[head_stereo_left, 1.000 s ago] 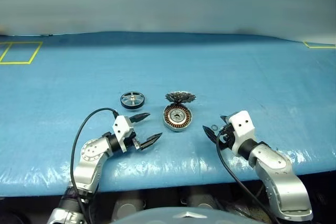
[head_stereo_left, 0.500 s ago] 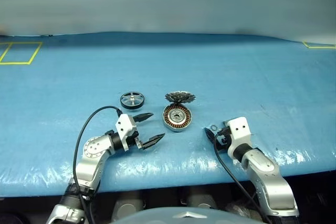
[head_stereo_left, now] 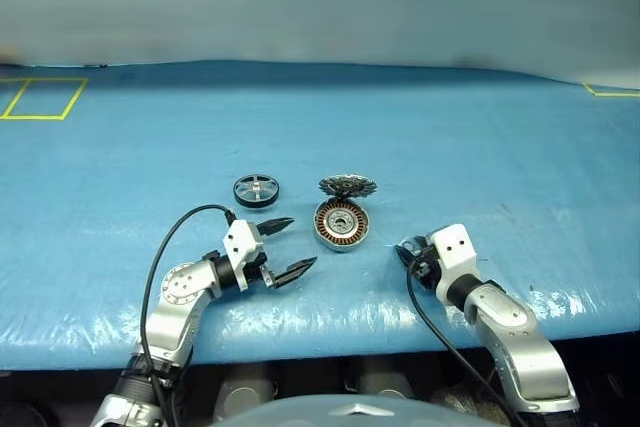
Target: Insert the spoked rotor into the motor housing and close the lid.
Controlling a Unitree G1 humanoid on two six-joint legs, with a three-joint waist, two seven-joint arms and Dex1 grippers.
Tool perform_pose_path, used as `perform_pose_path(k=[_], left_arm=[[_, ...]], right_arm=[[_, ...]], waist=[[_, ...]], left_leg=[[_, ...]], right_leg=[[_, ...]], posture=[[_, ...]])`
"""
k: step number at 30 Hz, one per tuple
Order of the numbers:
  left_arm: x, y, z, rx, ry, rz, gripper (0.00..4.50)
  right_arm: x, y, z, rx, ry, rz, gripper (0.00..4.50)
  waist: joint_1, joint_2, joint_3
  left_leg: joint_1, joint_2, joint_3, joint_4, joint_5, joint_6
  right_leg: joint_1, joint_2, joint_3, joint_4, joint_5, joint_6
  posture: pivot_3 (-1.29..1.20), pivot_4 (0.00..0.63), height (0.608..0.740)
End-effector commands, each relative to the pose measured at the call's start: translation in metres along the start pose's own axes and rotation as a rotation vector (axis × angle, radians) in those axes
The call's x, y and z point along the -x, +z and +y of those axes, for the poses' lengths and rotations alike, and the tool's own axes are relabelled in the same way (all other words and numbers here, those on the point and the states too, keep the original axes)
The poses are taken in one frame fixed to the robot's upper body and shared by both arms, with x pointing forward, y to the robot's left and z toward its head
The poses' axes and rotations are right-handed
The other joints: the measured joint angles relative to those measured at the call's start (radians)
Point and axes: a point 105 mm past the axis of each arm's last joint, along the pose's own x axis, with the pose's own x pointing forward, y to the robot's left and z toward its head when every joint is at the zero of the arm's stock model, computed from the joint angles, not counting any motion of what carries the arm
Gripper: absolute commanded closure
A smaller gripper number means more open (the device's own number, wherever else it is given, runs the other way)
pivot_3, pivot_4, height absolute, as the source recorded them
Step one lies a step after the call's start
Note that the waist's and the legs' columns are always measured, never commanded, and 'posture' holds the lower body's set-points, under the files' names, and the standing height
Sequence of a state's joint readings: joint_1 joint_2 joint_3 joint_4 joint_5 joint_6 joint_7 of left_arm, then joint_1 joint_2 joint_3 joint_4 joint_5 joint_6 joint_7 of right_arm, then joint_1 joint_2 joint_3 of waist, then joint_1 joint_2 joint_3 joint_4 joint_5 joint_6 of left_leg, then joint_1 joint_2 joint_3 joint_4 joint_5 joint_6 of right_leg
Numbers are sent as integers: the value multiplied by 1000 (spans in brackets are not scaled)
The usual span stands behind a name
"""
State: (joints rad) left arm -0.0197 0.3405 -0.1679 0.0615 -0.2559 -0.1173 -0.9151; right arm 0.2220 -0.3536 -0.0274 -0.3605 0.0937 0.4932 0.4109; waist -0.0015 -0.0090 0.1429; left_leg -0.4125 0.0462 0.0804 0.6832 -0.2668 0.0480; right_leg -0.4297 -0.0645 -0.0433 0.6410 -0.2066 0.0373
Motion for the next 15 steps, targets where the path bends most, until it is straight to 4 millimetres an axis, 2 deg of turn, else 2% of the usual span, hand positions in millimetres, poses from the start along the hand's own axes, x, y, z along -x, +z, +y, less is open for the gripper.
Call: perform_pose_path(k=[1,4,9,15], left_arm=[[-4,12,-2,-44,-11,-39,0],[-5,13,-3,-45,-14,-40,0],[-5,22,-5,-74,-38,-84,0],[-4,28,-12,-87,-105,-112,0]], right_arm=[[4,-21,-6,-20,-28,92,2321],[5,-19,-5,-40,-15,82,2321],[4,-18,-3,-33,-11,80,3833],[1,-14,8,-52,15,70,3840]], waist=[[1,0,0],[2,0,0],[4,0,0],[4,0,0]], left_leg=[[0,0,0,0,0,0],[0,0,0,0,0,0],[0,0,0,0,0,0],[0,0,0,0,0,0]], right_leg=[[0,0,0,0,0,0],[0,0,0,0,0,0],[0,0,0,0,0,0],[0,0,0,0,0,0]], posture=[[0,150,740],[0,150,740],[0,150,740],[0,150,740]])
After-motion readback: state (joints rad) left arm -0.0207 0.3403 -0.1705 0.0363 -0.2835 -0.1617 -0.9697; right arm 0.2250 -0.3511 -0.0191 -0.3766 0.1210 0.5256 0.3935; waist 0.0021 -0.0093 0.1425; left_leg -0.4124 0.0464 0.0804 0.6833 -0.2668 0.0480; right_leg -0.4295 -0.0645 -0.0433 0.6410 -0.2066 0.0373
